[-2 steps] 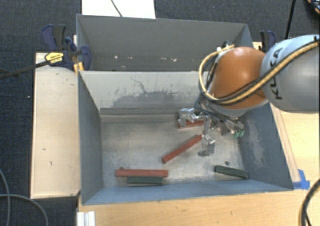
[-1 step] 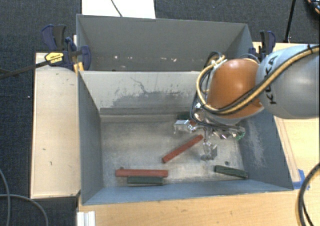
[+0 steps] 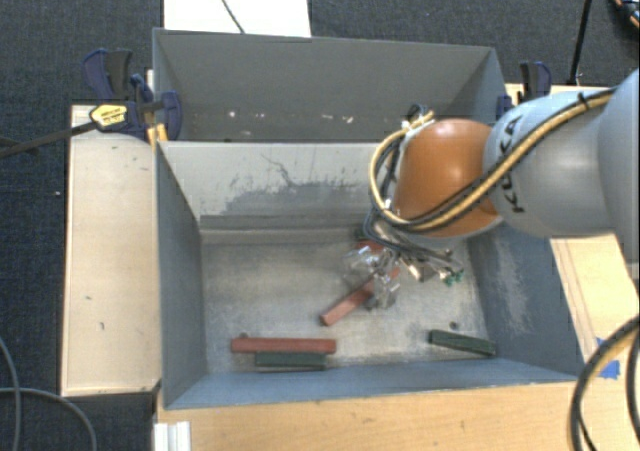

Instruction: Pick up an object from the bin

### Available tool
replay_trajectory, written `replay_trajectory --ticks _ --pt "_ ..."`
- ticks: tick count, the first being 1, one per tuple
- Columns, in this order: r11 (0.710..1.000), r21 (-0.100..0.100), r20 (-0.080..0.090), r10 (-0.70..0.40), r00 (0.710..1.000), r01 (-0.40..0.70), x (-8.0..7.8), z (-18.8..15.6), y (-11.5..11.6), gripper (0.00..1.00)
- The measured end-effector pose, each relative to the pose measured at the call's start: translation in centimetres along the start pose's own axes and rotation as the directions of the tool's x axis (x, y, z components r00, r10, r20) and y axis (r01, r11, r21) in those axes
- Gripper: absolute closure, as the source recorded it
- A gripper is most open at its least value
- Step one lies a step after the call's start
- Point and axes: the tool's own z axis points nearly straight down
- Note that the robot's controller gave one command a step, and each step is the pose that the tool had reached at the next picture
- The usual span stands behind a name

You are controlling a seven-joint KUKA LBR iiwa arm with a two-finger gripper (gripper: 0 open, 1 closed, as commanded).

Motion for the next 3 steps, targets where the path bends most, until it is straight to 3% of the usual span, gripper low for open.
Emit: replay_trajectory --ticks 3 --pt "1.000 -0.004 -0.008 0.001 1.000 -0.001 0.2 -1.1 0.1 1.00"
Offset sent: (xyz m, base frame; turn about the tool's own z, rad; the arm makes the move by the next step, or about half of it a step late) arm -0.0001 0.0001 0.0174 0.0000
